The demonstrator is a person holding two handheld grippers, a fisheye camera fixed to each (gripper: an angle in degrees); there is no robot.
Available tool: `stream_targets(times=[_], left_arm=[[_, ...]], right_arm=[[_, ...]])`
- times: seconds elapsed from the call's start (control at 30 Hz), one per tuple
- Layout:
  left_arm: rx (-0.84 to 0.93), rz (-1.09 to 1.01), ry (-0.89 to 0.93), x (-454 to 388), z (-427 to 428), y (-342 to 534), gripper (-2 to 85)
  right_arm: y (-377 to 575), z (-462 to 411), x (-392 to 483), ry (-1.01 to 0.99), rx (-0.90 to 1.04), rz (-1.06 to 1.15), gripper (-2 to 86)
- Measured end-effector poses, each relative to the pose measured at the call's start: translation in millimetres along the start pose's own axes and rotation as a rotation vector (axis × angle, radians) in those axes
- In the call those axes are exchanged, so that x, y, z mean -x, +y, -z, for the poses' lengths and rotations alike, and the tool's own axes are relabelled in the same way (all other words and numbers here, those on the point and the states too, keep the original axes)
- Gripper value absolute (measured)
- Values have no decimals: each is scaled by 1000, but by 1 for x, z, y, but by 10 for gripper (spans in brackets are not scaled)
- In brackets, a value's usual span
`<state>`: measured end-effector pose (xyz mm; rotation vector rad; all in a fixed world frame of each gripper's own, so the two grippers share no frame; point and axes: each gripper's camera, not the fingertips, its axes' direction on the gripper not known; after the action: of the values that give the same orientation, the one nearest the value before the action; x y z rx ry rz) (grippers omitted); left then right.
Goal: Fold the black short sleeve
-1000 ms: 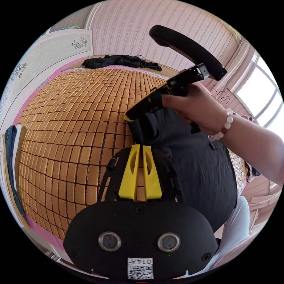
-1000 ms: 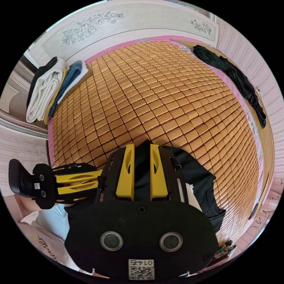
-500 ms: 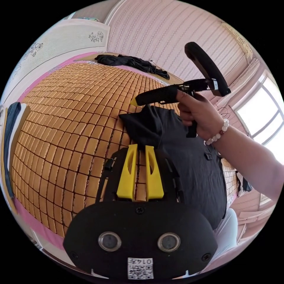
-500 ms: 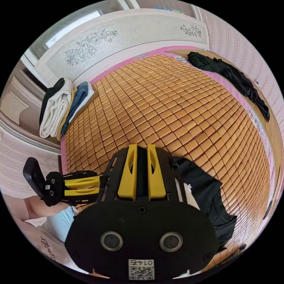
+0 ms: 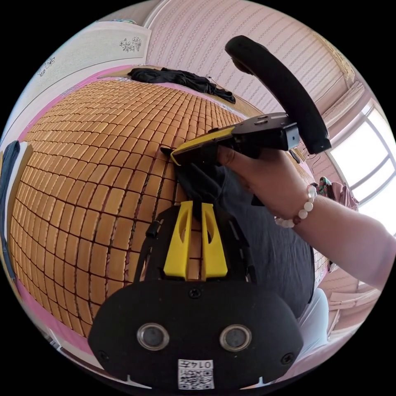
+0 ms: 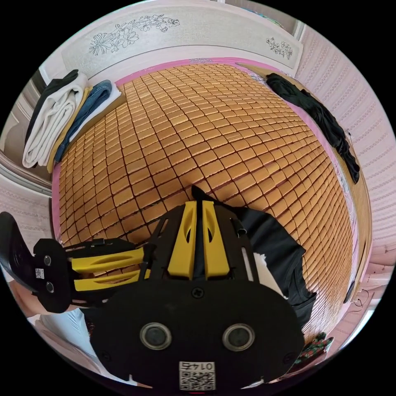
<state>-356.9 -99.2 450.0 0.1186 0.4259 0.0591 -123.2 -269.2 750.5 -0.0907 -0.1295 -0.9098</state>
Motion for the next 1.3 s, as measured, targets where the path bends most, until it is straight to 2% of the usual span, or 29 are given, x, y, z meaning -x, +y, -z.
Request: stream_targets(times=[0.17, 0.23, 0.3, 0.37, 0.43, 0.53, 0.6, 0.87, 0.93, 1.03, 1.1, 1.3], left_arm=[[9, -28, 0, -7, -5, 2, 2], [-26, -69, -52, -17, 1, 3, 4], [-125, -155, -39, -32, 19, 7, 15], [-199, -293, 64, -53, 41, 15, 45], [-201, -350, 169, -62, 49, 21, 59], [-130, -388, 194, -72, 39, 30, 68], [-77, -399, 162, -78, 25, 35, 71], [14, -454, 65, -118, -30, 34, 75], [42, -464, 64, -127, -45, 30, 72], [151, -453, 19, -133, -81, 29, 67], [121, -437, 27, -132, -87, 30, 64], [143, -401, 13, -143, -94, 25, 66]], right_arm=[[12, 5, -1, 15, 0, 14, 10], [26, 18, -16, -40, -80, -71, 10], [63, 54, -51, -248, -267, -233, 12], [109, 81, -76, -350, -411, -331, 16], [157, 96, -95, -324, -470, -402, 22], [220, 81, -120, -315, -374, -445, 39], [246, 61, -132, -347, -201, -480, 38], [260, 71, -130, -307, -223, -462, 54], [258, 74, -120, -237, -206, -432, 51], [263, 80, -96, -24, -131, -380, 56], [278, 84, -83, 78, -84, -357, 61], [339, 94, -77, 143, 15, -393, 78]])
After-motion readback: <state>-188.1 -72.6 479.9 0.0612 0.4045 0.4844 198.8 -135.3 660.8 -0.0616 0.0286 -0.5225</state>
